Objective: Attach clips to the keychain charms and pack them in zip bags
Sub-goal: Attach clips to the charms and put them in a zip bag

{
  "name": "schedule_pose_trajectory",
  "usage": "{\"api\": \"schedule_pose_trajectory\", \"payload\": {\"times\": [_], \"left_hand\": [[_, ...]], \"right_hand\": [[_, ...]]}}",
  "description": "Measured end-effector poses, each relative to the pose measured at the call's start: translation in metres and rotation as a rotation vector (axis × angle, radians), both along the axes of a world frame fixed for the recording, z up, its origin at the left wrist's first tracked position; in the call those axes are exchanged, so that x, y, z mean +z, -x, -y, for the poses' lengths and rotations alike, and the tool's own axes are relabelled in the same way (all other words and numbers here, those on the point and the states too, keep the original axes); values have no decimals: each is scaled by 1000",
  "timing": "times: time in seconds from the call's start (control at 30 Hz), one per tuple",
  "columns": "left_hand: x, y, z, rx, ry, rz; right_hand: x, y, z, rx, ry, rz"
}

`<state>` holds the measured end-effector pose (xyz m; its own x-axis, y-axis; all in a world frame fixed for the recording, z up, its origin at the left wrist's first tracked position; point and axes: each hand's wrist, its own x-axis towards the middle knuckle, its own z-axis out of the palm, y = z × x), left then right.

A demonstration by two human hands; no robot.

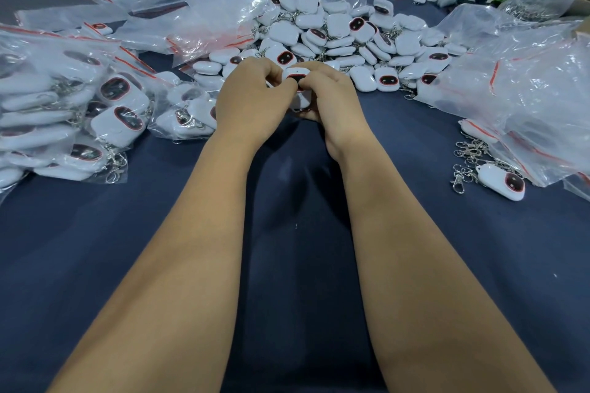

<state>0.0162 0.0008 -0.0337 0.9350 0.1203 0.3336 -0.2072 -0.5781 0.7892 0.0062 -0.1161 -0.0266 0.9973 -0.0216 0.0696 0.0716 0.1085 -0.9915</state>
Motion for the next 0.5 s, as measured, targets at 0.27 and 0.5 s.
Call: {"api": "schedule_pose_trajectory", "payload": {"times": [0.27, 0.5], "left_hand": [[-2, -2, 3, -39, -73, 79], [1, 1, 0, -87, 4, 70]], "right_hand": [[-2, -2, -1, -19, 35, 6], [-3, -5, 0, -288, 22, 12]]}}
